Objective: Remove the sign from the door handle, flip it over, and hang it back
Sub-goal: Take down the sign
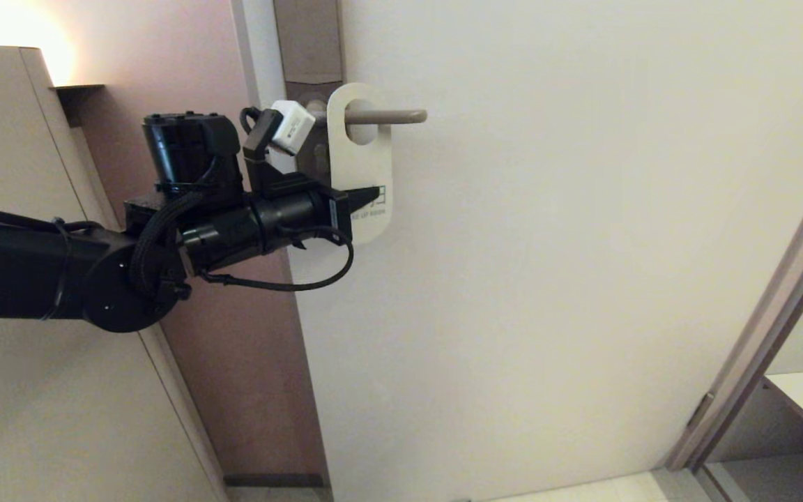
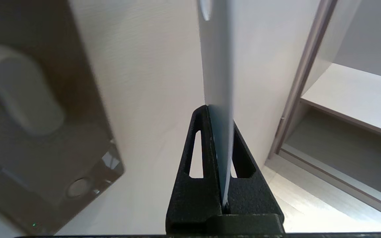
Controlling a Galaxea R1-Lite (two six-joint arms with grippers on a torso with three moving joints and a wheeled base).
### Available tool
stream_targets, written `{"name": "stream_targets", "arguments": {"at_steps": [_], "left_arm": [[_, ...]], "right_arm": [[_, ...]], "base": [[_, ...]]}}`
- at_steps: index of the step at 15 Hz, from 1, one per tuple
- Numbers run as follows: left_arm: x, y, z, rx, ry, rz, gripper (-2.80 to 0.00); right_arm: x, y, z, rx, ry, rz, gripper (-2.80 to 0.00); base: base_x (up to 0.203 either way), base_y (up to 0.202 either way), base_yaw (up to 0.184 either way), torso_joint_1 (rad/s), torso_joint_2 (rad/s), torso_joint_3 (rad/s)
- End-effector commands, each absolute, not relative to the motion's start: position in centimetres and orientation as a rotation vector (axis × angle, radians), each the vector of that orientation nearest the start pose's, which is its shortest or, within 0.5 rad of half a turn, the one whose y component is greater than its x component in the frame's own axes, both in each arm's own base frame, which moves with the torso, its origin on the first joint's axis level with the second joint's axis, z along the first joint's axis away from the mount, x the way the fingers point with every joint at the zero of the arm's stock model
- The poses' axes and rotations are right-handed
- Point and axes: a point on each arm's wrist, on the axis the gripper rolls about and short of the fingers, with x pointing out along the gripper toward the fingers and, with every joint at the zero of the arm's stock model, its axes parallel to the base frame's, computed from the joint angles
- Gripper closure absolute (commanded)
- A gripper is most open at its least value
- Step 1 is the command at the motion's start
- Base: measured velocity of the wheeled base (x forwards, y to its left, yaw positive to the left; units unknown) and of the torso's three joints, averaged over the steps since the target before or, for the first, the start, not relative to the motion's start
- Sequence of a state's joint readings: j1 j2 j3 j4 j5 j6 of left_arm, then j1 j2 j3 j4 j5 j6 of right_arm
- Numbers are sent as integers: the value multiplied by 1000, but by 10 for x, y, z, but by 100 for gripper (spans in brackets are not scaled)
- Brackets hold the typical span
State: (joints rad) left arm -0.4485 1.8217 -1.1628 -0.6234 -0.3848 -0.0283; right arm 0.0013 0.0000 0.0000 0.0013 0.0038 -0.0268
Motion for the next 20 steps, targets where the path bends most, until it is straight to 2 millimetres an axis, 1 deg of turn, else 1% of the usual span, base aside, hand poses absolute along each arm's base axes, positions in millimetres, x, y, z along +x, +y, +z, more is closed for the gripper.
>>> {"name": "stream_targets", "arguments": {"at_steps": [1, 3, 6, 10, 13, 16, 20], "left_arm": [[316, -167, 244, -27, 35, -847, 0], [313, -170, 248, -27, 26, -854, 0], [316, -177, 256, -25, 19, -800, 0], [325, -184, 251, -22, 52, -794, 0], [325, -196, 251, -22, 47, -807, 0], [324, -202, 249, -20, 60, -818, 0], [335, -209, 244, -18, 65, -798, 0]], "right_arm": [[-23, 0, 75, -28, 3, 6, 0], [-23, 0, 75, -28, 3, 6, 0], [-23, 0, 75, -28, 3, 6, 0], [-23, 0, 75, -28, 3, 6, 0], [-23, 0, 75, -28, 3, 6, 0], [-23, 0, 75, -28, 3, 6, 0], [-23, 0, 75, -28, 3, 6, 0]], "base": [[0, 0, 0, 0, 0, 0], [0, 0, 0, 0, 0, 0], [0, 0, 0, 0, 0, 0], [0, 0, 0, 0, 0, 0], [0, 0, 0, 0, 0, 0], [0, 0, 0, 0, 0, 0], [0, 0, 0, 0, 0, 0]]}}
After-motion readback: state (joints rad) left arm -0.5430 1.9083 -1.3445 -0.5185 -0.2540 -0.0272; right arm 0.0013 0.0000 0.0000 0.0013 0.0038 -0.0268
